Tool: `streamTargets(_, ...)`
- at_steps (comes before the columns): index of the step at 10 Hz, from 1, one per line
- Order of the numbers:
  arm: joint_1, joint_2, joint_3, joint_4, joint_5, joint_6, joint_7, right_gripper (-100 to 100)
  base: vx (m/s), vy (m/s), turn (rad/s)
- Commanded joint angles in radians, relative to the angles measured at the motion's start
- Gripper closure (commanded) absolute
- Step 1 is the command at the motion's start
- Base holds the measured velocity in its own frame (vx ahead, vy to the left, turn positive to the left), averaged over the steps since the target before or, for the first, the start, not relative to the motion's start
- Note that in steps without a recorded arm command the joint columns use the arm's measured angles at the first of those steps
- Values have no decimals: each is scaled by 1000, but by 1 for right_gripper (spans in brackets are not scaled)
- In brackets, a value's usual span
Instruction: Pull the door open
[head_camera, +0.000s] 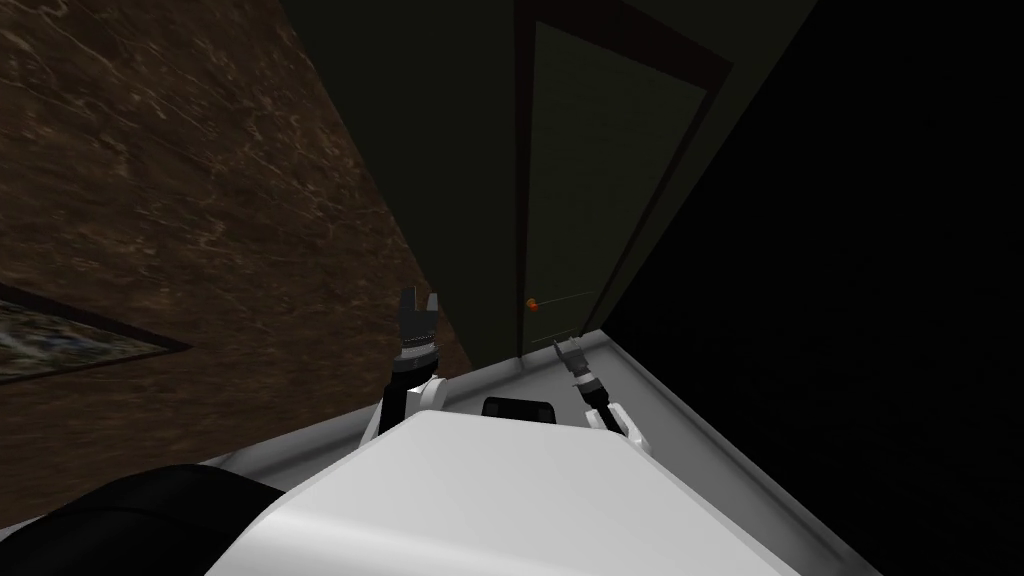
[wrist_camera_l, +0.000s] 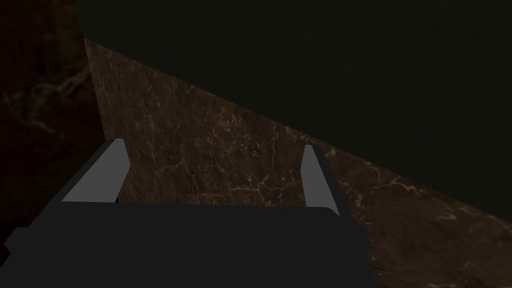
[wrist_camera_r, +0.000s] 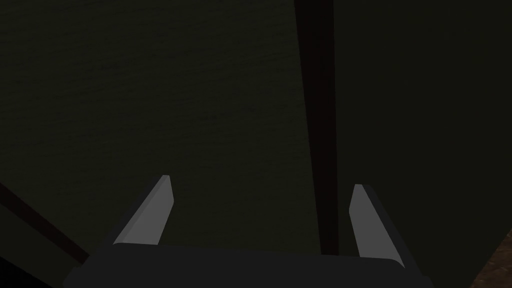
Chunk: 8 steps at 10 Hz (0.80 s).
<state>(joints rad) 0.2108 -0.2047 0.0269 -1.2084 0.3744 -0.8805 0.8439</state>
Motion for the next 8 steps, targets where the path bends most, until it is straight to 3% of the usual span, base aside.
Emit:
streamTargets(1, -13, -1, 1, 40, 14, -10, 25, -100, 115, 57, -55)
streamTargets(8, -40, -16, 1, 161, 58, -46, 95, -100, 101, 45, -34)
